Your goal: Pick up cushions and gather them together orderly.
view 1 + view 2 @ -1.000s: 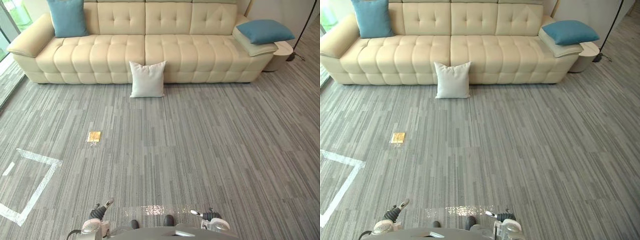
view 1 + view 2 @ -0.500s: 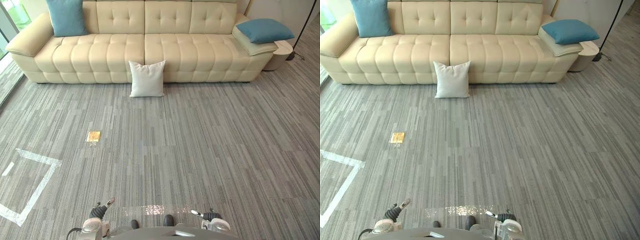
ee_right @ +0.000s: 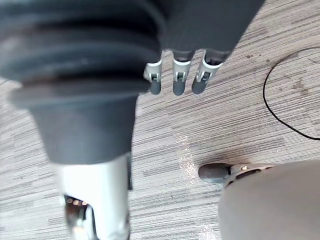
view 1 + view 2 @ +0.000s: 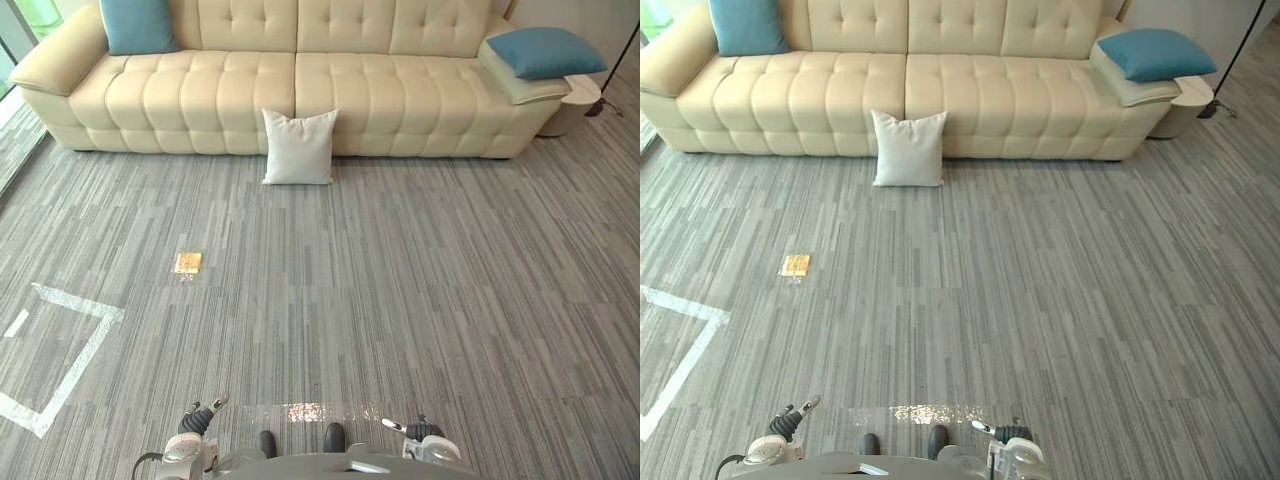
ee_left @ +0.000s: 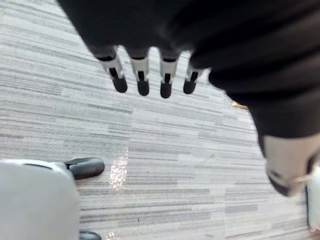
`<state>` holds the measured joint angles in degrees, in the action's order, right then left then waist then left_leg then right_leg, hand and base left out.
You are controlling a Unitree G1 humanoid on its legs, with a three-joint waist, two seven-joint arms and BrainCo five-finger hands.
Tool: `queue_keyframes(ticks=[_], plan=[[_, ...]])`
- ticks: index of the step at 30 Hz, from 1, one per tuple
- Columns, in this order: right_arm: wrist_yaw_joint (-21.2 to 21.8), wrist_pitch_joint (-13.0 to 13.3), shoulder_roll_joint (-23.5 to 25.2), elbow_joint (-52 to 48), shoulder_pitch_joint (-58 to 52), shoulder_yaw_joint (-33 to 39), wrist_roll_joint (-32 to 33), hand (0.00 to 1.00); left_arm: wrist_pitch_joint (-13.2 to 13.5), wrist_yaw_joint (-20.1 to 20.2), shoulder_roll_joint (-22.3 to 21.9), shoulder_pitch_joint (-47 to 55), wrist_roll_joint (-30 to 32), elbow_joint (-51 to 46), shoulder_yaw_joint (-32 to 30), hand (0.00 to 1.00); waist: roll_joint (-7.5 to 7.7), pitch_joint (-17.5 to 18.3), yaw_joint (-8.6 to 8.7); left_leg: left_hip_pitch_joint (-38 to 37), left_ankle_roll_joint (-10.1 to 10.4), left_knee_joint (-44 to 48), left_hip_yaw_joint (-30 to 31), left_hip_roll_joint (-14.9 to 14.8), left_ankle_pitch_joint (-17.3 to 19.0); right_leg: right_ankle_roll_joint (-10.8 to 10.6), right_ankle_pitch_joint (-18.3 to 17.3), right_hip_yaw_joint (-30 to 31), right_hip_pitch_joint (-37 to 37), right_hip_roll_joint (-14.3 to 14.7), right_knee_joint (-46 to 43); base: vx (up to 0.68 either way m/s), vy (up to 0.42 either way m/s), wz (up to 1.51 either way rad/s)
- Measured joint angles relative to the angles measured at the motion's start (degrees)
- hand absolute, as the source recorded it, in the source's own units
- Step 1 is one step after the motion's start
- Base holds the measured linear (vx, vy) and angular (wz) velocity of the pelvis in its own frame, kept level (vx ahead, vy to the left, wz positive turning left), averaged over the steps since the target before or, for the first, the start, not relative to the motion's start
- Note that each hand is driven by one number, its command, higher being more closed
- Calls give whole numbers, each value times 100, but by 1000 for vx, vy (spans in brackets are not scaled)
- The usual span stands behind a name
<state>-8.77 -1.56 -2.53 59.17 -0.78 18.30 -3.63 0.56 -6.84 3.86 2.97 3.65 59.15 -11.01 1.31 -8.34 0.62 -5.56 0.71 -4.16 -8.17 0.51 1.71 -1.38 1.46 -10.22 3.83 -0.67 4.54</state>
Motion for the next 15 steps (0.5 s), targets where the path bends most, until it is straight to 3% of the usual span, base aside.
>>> queue_keyframes(ticks=[2, 4, 7, 8, 9, 11, 13, 15], plan=[[0, 9, -1, -39, -1, 2, 23, 0, 0, -1, -9, -10, -4, -2, -8, 0, -31, -26, 6, 87, 44, 148, -10, -35, 109, -2, -152, -5, -106, 8, -199, 20, -27, 2], [1, 9, 8, -205, -27, 15, 113, 0, 0, -2, -12, -31, -15, -36, -29, 0, -68, -123, 0, 189, 100, 614, -33, -126, 423, 58, -519, -2, -241, 7, -758, 90, -52, -2], [-1, 22, 135, -478, -154, 10, 136, 0, -13, 2, -64, 5, -28, -227, -257, 0, -28, -208, -23, 541, 278, 1891, -231, -309, 964, 125, -1181, 23, -422, -61, -1641, 114, -85, 5], [-2, 20, 166, -630, -221, -12, 171, 0, -15, 3, -86, -4, -92, -359, -366, 0, 48, -246, -27, 960, 312, 2931, -409, -419, 1015, 159, -1370, 6, -405, -134, -1854, 198, -133, 11], [-5, 20, 196, -732, -305, -21, 208, 0, -17, 0, -204, -5, -153, -500, -548, 0, 12, -277, -86, 1452, 317, 4029, -565, -661, 1101, 220, -1479, -2, -299, -125, -1889, 175, -97, 4], [-10, 10, 182, -883, -349, -16, 264, 0, -15, -1, -292, -2, -241, -599, -683, 0, -32, -334, -98, 1807, 293, 4667, -675, -906, 1388, 290, -1647, -26, -109, -104, -1905, 247, -22, 4], [-10, 2, 172, -879, -377, -20, 328, 0, -15, 4, -301, 0, -346, -647, -634, 0, -56, -327, -118, 2047, 296, 4698, -736, -996, 1554, 214, -1755, -18, 119, -173, -1882, 293, 33, 2], [-11, -7, 198, -872, -354, -15, 328, 0, 22, 5, -366, -30, -358, -724, -627, 0, -45, -326, -213, 2450, 289, 4095, -743, -894, 1523, 158, -1841, 10, 444, -371, -1678, 339, 107, -11]])
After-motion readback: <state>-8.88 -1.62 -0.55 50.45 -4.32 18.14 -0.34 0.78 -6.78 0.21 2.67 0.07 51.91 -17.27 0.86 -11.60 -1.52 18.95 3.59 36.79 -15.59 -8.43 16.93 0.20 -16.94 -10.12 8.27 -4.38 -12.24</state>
